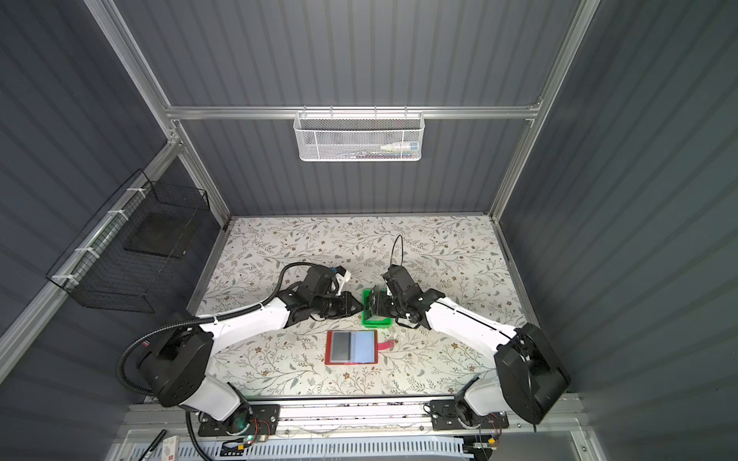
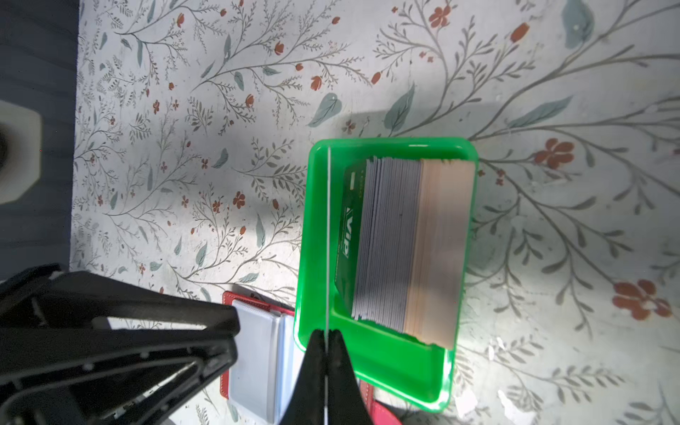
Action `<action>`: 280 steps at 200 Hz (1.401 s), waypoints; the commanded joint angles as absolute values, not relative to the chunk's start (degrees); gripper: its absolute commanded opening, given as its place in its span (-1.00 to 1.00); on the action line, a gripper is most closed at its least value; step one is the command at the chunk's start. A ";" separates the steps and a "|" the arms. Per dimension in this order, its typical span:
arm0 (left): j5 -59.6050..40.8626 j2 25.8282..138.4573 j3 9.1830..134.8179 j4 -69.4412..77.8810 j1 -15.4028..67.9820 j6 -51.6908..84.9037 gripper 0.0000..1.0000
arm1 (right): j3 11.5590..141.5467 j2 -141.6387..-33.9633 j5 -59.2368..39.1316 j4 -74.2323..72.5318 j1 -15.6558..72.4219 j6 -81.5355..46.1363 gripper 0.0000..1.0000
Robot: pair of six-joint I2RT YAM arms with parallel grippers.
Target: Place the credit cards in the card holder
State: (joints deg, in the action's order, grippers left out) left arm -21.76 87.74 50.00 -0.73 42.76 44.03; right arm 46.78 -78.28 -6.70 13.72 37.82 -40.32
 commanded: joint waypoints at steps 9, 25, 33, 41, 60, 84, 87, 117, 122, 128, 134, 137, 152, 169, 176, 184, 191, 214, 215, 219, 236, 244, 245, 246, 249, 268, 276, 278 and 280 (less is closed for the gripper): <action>-24.92 81.62 45.02 2.21 42.62 47.47 -0.60 | 42.99 -73.72 -6.52 13.84 38.55 -42.11 -1.00; -25.45 77.37 41.75 4.07 42.61 48.94 -0.58 | 40.69 -71.00 -6.79 12.78 38.98 -42.99 -1.00; -25.52 75.14 40.08 4.85 42.60 49.48 -0.56 | 39.68 -69.61 -6.96 12.29 39.22 -43.44 -1.00; -25.43 73.07 38.41 5.35 42.62 49.90 -0.55 | 38.61 -68.14 -7.13 11.80 39.29 -43.90 -1.00; -25.71 68.67 34.17 7.24 42.62 51.94 -0.54 | 36.36 -64.72 -8.02 10.66 39.47 -45.13 -1.00; -27.20 64.68 28.74 11.93 42.62 55.58 -0.52 | 33.19 -59.45 -9.23 8.90 39.58 -46.85 -1.00; -27.41 64.36 28.21 12.55 42.57 56.01 -0.52 | 32.77 -58.91 -9.31 8.69 39.56 -47.07 -1.00; -29.47 62.68 23.81 19.20 42.60 60.12 -0.51 | 28.47 -53.22 -11.17 5.88 39.65 -50.02 -1.00; -29.90 62.60 23.16 20.66 42.62 60.92 -0.51 | 27.73 -52.25 -11.45 5.39 39.64 -50.53 -1.00; -30.13 62.49 22.45 22.24 42.63 61.71 -0.50 | 26.87 -51.17 -11.85 4.83 39.64 -51.15 -1.00; -30.56 62.68 21.81 23.82 42.63 62.36 -0.50 | 26.07 -50.09 -12.12 4.30 39.64 -51.60 -1.00; -30.78 62.79 21.56 24.86 42.61 62.79 -0.50 | 25.68 -49.47 -12.33 4.02 39.64 -51.91 -1.00; -32.12 63.94 20.44 29.54 42.62 64.59 -0.49 | 24.05 -46.97 -13.52 2.90 39.66 -53.04 -1.00; -33.48 65.57 19.60 34.55 42.63 66.25 -0.49 | 22.99 -45.34 -15.98 1.53 39.68 -53.81 -1.00; -33.71 65.94 19.56 35.66 42.68 66.53 -0.48 | 22.66 -44.81 -17.12 0.67 39.68 -54.31 -1.00; -33.83 66.30 19.52 36.34 42.67 66.61 -0.48 | 22.11 -44.12 -18.22 -0.55 39.64 -54.93 -1.00; -33.98 66.37 19.43 36.87 42.64 66.77 -0.48 | 21.73 -43.47 -18.69 -1.61 39.69 -55.52 -1.00; -34.53 66.92 18.87 39.63 42.66 68.06 -0.46 | 20.49 -41.84 -21.53 -4.95 39.65 -57.57 -1.00; -34.58 66.99 18.80 39.90 42.64 68.17 -0.46 | 20.44 -41.79 -21.62 -5.11 39.65 -57.66 -1.00; -34.76 67.22 18.68 40.82 42.61 68.62 -0.45 | 20.35 -41.64 -21.97 -5.53 39.66 -58.00 -1.00; -35.33 68.58 18.21 44.66 42.70 70.48 -0.42 | 20.04 -41.57 -23.17 -7.94 39.69 -59.46 -1.00; -35.42 69.21 17.98 46.44 42.67 71.36 -0.41 | 19.87 -41.66 -23.61 -8.97 39.64 -60.03 -1.00; -35.46 69.28 17.91 46.69 42.65 71.41 -0.41 | 19.82 -41.70 -23.63 -9.10 39.68 -60.07 -1.00; -35.44 69.36 17.92 46.90 42.68 71.52 -0.41 | 19.80 -41.68 -23.68 -9.25 39.66 -60.14 -1.00; -35.46 69.65 17.75 47.43 42.71 71.76 -0.41 | 19.71 -41.75 -23.83 -9.68 39.65 -60.34 -1.00; -35.55 70.60 17.67 49.26 42.67 72.47 -0.41 | 19.26 -42.01 -24.97 -12.18 39.70 -61.58 -1.00; -35.73 70.87 17.62 49.79 42.71 72.60 -0.41 | 18.93 -42.18 -25.37 -13.46 39.66 -62.18 -1.00; -35.69 70.96 17.66 50.04 42.65 72.84 -0.41 | 18.86 -42.22 -25.46 -13.76 39.65 -62.35 -1.00; -35.73 71.04 17.66 50.28 42.65 72.92 -0.41 | 18.71 -42.22 -25.53 -14.03 39.64 -62.50 -1.00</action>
State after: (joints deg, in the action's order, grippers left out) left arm -34.28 70.32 18.24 44.82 42.76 70.87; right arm 19.88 -42.09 -22.87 -8.21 39.42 -59.81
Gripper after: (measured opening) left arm 0.294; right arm 0.045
